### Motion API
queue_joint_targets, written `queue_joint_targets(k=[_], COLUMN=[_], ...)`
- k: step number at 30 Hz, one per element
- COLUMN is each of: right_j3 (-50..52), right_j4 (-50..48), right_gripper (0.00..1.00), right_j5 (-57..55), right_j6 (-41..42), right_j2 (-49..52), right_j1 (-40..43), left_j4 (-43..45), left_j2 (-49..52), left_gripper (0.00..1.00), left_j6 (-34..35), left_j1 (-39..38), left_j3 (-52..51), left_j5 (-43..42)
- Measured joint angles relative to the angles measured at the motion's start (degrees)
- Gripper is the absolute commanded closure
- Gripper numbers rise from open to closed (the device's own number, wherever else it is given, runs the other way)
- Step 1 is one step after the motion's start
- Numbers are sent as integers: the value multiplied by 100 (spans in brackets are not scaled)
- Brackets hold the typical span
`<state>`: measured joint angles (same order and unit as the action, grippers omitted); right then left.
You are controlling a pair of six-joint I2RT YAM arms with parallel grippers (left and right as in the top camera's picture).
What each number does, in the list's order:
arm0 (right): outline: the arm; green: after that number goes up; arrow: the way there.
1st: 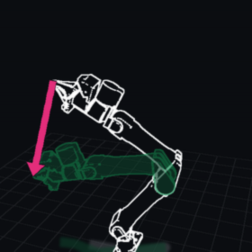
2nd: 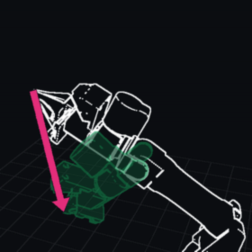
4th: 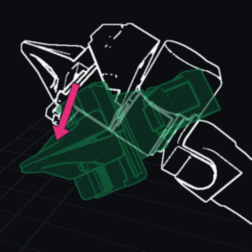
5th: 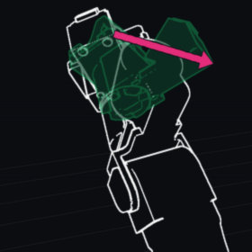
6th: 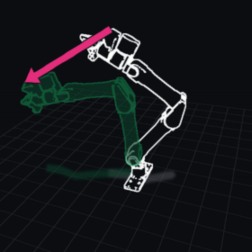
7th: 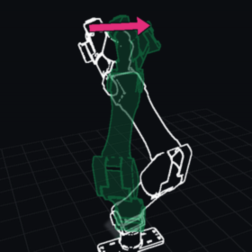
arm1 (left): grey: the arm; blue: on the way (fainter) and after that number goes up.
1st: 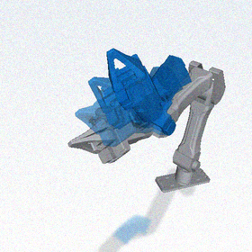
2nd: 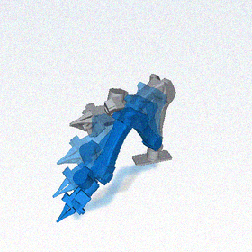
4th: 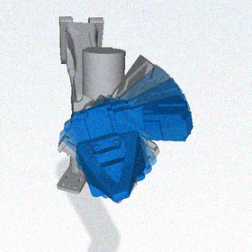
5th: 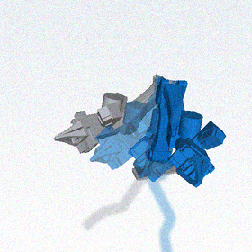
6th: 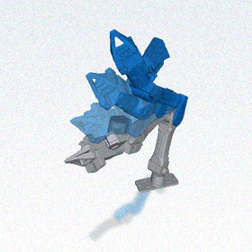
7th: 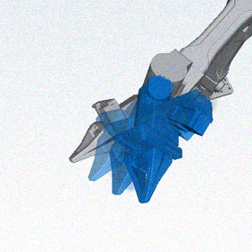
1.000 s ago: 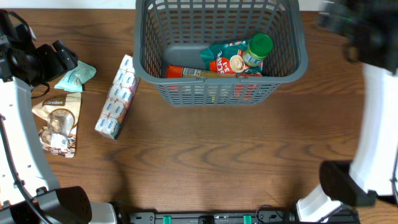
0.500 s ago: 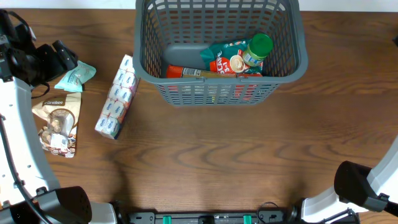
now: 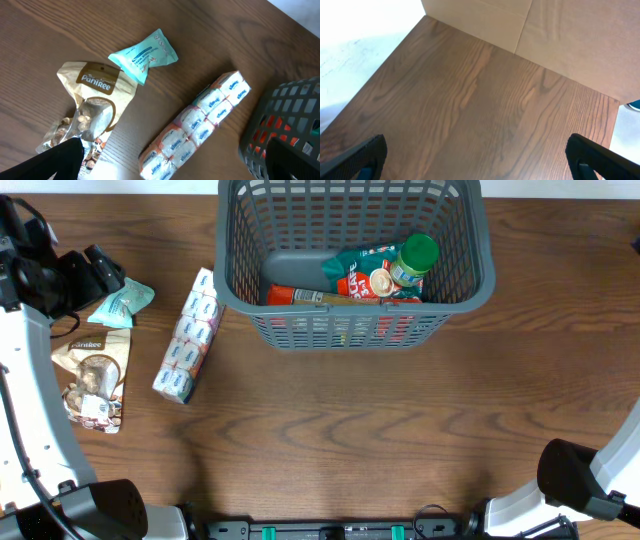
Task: Pack container
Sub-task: 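Move left gripper down onto the white-and-blue tissue multipack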
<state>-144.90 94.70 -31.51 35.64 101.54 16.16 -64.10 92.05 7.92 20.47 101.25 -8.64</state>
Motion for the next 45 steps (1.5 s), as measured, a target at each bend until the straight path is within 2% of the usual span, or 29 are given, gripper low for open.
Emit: queue_joint_targets(k=[8,16,23,31,45], right_j3=[0,0,0,2,0], right_j4=[-2,0,0,0,0], right_gripper=[1,1,1,1,1], right_j5=[0,0,0,2,2], right_j6=[0,0,2,4,17], right_j2=[0,0,0,0,0], right_j1=[0,0,0,0,0], left_j4=[-42,-389,-564,-629,-848], left_j2=[2,175,1134,2203,2986], left_gripper=[1,1,1,2,1], left_j6=[-57,-907,-1545,-1858,-2444], left_j1=[-2,-313,-828,-992,-992], left_j3=[0,0,0,0,-33], left_j5=[-42,-293,-345,-352,-656])
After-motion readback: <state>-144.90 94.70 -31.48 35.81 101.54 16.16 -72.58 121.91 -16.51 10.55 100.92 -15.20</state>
